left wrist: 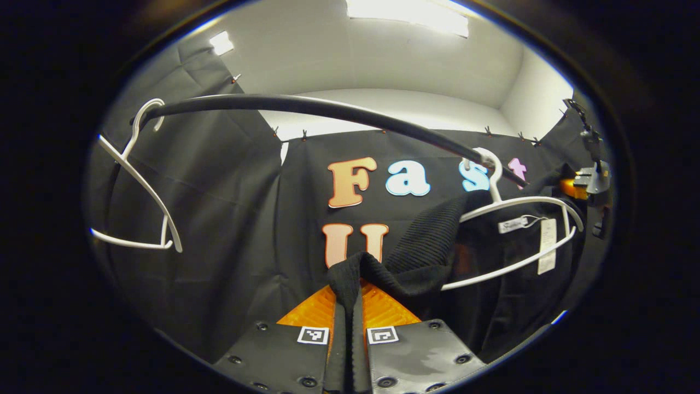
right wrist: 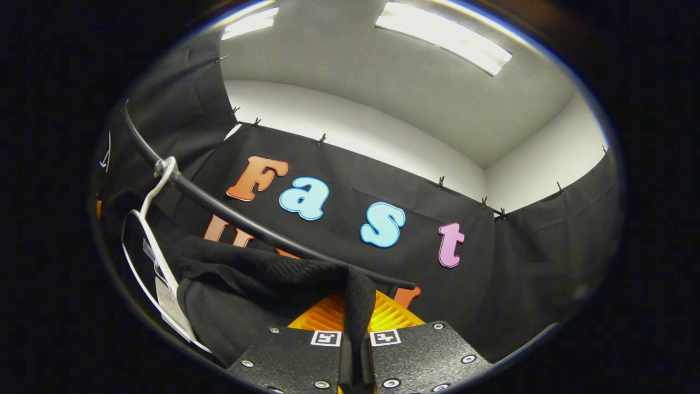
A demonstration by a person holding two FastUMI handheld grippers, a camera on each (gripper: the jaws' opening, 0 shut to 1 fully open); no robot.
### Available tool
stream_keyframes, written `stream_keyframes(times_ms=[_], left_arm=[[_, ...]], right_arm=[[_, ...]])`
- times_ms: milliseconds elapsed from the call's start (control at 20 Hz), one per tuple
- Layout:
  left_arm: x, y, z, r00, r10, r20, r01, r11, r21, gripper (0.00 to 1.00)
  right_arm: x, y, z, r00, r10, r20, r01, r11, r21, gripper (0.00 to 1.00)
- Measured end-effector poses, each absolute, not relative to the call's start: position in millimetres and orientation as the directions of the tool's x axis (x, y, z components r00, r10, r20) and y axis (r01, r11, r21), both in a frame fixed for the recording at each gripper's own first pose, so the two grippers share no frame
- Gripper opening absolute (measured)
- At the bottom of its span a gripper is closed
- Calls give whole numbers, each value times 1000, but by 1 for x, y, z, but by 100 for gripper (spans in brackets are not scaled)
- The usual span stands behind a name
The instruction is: Grasp the clothes on the hanger with both hands and then place them into the laundry hamper below.
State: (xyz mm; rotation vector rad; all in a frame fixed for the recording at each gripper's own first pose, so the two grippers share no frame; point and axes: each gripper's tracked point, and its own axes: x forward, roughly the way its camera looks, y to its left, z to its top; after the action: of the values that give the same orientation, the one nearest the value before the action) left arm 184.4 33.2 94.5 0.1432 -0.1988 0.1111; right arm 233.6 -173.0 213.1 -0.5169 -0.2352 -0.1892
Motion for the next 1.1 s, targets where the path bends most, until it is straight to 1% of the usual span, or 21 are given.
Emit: stream_keyframes(times_ms=[200, 350, 500, 600, 750, 850, 1000, 1100], left_arm=[[201, 73, 131, 950, 171, 260, -201, 975, 92, 12], [220, 91, 144, 938, 201, 283, -237, 967, 97, 11], [226, 102, 158, 916, 225, 332, -275, 954, 114, 12], [227, 107, 173, 899, 245, 363, -294, 952, 85, 12], [229, 105, 190, 890, 252, 380, -297, 953, 63, 12], [231, 104, 200, 879, 251, 405, -314, 945, 97, 12], [236, 94, 203, 880, 237, 411, -302, 948, 99, 12], [233, 92, 197, 883, 237, 405, -298, 950, 95, 12]], right_arm=[[237, -184, 182, 967, -129, 220, 215, 876, -431, 5], [244, -175, 153, 977, -113, 181, 181, 888, -422, 5], [238, -165, 134, 978, -106, 178, 170, 904, -392, 5], [236, -158, 121, 980, -102, 174, 156, 928, -337, 5], [234, -159, 96, 984, -104, 147, 144, 945, -295, 5], [229, -154, 84, 987, -89, 135, 123, 954, -274, 5], [236, -165, 56, 990, -109, 88, 130, 949, -289, 5], [241, -164, 39, 992, -104, 70, 120, 955, -272, 5]])
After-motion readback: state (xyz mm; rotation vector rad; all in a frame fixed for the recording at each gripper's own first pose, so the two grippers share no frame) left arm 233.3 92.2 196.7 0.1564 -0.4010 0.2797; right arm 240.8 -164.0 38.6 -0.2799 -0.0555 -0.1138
